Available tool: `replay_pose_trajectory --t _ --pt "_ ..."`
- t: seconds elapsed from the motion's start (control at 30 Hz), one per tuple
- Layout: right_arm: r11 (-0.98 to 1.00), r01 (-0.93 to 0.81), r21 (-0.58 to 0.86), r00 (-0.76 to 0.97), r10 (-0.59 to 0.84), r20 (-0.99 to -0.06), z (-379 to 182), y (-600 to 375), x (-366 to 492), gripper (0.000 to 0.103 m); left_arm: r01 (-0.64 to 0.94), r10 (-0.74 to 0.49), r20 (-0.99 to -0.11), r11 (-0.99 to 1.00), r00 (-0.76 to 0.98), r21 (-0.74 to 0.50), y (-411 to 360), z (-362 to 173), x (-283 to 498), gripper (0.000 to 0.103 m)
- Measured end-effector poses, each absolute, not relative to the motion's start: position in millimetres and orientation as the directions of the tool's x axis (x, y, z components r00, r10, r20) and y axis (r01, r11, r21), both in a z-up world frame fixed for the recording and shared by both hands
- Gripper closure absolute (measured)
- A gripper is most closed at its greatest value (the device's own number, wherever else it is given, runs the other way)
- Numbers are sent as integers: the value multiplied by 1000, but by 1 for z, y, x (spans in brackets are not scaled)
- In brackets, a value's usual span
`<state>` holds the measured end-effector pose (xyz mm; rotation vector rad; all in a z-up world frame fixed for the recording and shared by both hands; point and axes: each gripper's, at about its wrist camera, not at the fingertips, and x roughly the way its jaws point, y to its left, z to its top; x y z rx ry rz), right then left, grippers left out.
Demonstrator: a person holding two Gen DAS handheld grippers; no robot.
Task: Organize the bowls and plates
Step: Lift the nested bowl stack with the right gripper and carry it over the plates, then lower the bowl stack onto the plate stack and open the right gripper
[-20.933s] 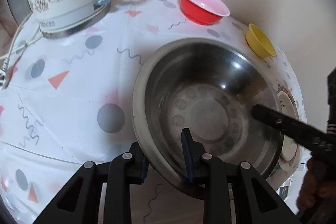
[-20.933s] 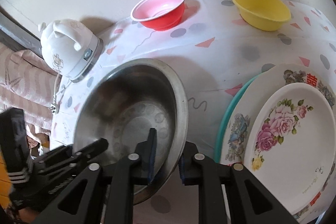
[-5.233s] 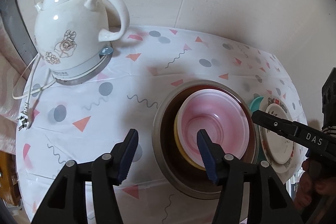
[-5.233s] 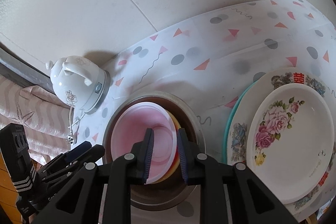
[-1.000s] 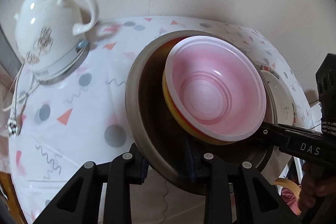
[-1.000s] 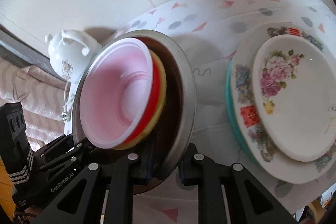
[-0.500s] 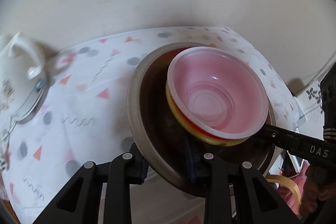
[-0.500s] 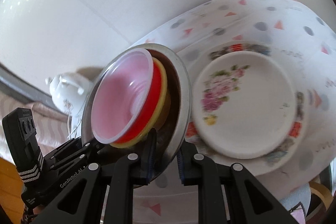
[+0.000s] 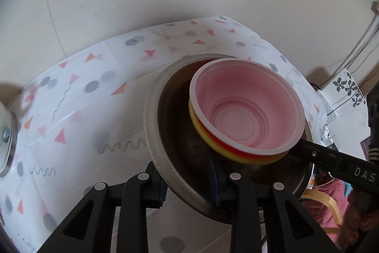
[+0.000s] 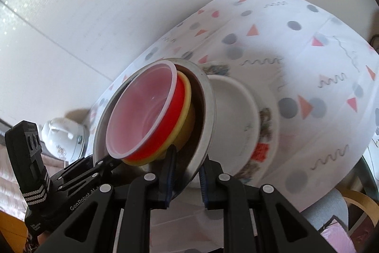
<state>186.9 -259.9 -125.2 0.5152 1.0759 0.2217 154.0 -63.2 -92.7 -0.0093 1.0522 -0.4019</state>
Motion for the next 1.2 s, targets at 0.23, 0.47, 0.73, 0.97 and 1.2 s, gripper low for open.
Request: replay_pose_trajectory --t 0.23,0.47,0.73,0.97,1.2 --pt "860 115 498 475 393 -787 -132 -277 191 85 341 -333 -852 919 404 -198 -83 -104 168 74" --pt "863 120 491 488 379 -786 -135 -284 194 85 352 -325 -857 918 401 -183 -92 -109 174 73" --pt "852 147 503 476 385 -791 -145 -291 192 85 366 -319 -863 915 391 -172 -99 -115 173 73" --pt "855 159 494 469 375 -800 -152 -290 192 85 374 -309 -862 915 403 -153 -100 -116 169 73" --pt "860 157 485 486 359 -796 -151 -286 189 83 354 -313 -869 919 384 -175 -94 -118 167 71"
